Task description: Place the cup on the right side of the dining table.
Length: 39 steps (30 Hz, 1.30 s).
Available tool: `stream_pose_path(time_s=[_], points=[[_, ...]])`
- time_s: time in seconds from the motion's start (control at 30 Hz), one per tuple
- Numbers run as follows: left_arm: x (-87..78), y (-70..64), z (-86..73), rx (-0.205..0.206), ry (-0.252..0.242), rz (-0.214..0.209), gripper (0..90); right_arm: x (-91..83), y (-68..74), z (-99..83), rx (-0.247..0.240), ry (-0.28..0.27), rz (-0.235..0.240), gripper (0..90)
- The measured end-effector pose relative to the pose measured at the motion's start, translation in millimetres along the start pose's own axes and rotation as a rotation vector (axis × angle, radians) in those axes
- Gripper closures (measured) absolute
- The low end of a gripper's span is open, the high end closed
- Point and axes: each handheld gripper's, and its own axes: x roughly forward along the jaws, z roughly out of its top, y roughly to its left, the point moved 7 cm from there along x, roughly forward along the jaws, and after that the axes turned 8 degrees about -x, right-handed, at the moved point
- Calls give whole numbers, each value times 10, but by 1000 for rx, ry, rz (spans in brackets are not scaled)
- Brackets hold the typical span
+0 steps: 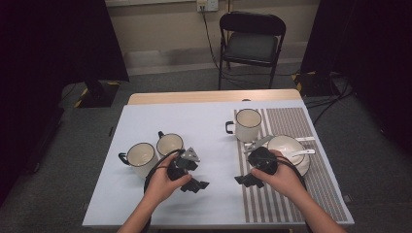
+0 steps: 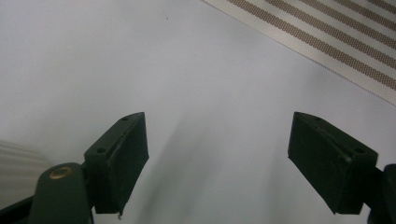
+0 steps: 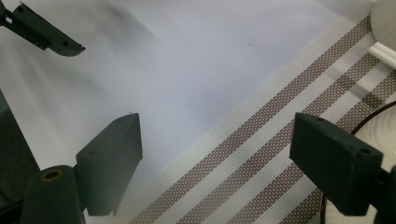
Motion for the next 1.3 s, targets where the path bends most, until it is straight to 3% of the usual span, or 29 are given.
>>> stream_pose_path(time_s=[0.63, 0.87, 1.3], points=[[-31, 50, -165, -11, -5, -2, 202, 15, 39, -172, 9, 13, 12, 162], [-44, 80, -242, -7, 16, 2, 202, 21, 63, -209, 9, 10, 19, 162], [-107, 122, -347, -32, 10, 0, 202, 21, 70, -286, 18, 5, 23, 162]])
